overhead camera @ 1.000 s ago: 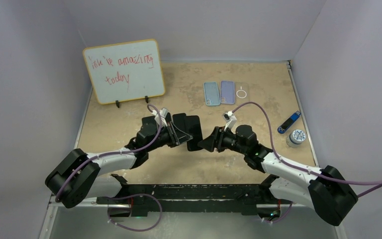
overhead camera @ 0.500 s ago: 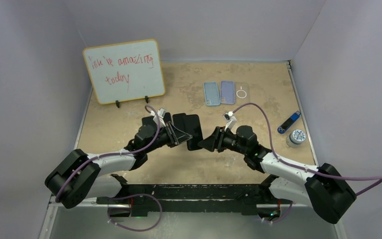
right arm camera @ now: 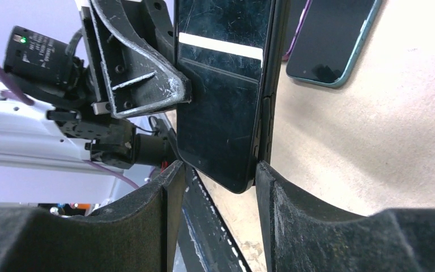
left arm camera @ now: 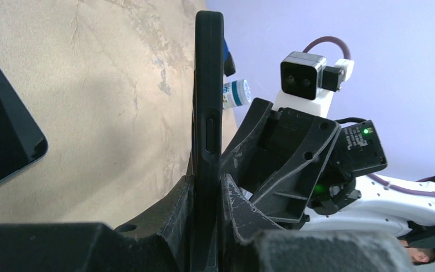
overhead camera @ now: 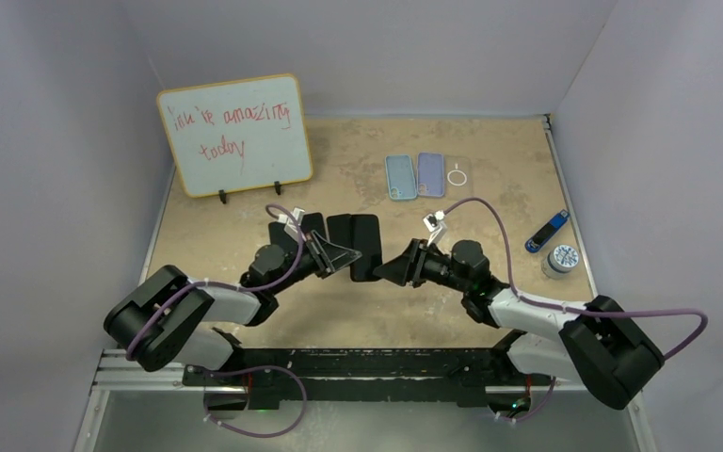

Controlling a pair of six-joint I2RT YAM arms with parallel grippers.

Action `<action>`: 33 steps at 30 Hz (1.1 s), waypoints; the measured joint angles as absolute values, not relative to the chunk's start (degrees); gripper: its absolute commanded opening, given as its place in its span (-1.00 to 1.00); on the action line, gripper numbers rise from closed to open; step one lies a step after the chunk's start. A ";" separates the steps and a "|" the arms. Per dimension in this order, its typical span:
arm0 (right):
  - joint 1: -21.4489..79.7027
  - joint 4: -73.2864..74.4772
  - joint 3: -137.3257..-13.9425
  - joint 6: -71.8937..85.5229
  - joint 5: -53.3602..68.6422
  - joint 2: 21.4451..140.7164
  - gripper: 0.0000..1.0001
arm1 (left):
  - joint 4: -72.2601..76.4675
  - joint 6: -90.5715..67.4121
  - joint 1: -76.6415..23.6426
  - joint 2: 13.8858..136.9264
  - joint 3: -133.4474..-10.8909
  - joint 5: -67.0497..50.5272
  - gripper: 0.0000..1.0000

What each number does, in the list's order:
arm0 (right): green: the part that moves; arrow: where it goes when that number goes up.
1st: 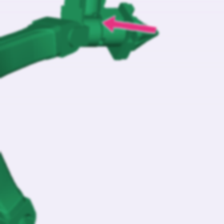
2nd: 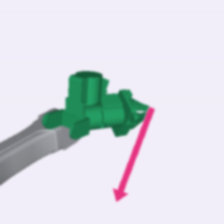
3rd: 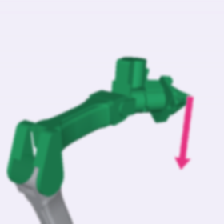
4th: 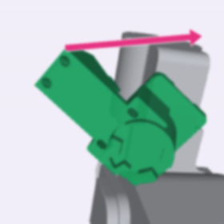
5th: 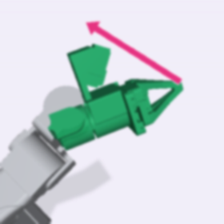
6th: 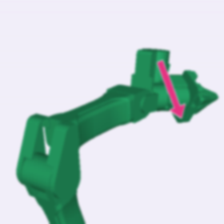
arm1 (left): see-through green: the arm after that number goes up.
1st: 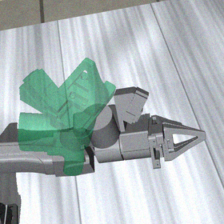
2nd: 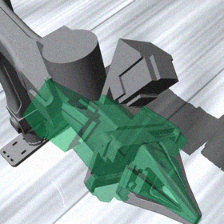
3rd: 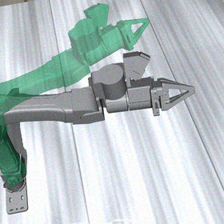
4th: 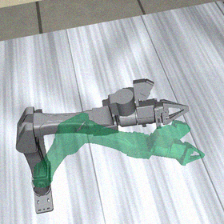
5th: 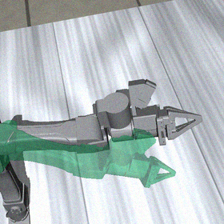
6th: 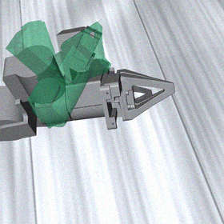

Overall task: Take the phone out of the phone case
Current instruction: Remove the phone case from the phone.

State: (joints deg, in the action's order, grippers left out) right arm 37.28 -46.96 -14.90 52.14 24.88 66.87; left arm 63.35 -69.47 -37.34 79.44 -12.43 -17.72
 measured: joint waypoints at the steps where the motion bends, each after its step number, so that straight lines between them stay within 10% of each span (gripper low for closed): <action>1: 37.17 -48.27 -14.63 52.69 25.30 67.33 0.01 | 65.28 -70.11 -37.23 80.20 -11.97 -17.72 -1.00; 12: 35.68 -62.94 -14.09 57.41 27.59 70.65 -0.05 | 75.92 -72.95 -37.56 81.43 -11.11 -16.25 -1.00; 33: 32.45 -61.87 -12.03 60.23 28.49 67.85 -1.00 | 83.09 -72.23 -42.98 89.84 -12.51 -10.85 -0.91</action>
State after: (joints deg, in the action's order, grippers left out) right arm 32.45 -61.87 -12.03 60.23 28.49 67.85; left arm 83.09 -72.23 -42.98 89.84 -12.51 -10.85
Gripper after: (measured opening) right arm 0.046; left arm 0.178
